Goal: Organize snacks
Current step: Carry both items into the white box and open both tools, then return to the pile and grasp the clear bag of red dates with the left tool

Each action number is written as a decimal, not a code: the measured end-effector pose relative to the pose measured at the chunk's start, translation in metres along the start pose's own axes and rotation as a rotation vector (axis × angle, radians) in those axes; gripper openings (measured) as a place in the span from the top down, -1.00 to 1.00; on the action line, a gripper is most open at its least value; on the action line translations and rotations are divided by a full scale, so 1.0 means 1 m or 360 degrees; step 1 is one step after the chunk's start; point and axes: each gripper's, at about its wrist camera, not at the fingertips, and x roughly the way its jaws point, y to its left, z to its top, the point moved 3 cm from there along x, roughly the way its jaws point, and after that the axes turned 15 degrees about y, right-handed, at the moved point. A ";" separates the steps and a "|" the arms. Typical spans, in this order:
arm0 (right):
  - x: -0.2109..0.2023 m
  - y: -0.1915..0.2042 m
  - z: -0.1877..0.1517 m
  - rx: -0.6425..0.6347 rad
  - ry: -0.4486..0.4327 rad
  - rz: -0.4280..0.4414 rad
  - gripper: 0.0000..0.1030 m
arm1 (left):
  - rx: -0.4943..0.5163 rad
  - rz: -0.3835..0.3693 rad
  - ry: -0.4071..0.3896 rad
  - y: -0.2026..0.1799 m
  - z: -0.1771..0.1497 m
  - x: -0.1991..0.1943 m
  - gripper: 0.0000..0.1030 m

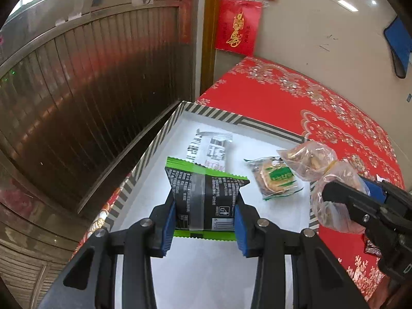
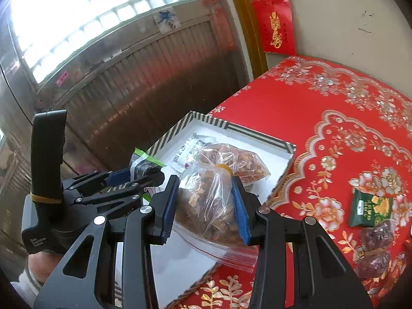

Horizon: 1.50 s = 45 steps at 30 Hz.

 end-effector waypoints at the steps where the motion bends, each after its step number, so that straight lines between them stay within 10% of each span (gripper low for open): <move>1: 0.003 0.002 0.001 -0.0004 0.0009 0.0001 0.24 | -0.0001 0.0003 0.0005 0.001 0.000 0.001 0.20; 20: 0.070 0.024 -0.008 -0.0081 0.0245 0.0034 0.21 | -0.0078 0.0140 0.0117 0.030 -0.010 0.032 0.16; 24: 0.076 0.022 -0.011 -0.0025 0.0301 0.0118 0.20 | -0.0116 0.0149 0.0108 0.035 -0.012 0.029 -0.36; 45: -0.038 -0.038 -0.059 0.0157 0.0027 -0.0069 0.19 | 0.0142 0.0029 -0.0102 -0.068 -0.024 -0.032 -0.89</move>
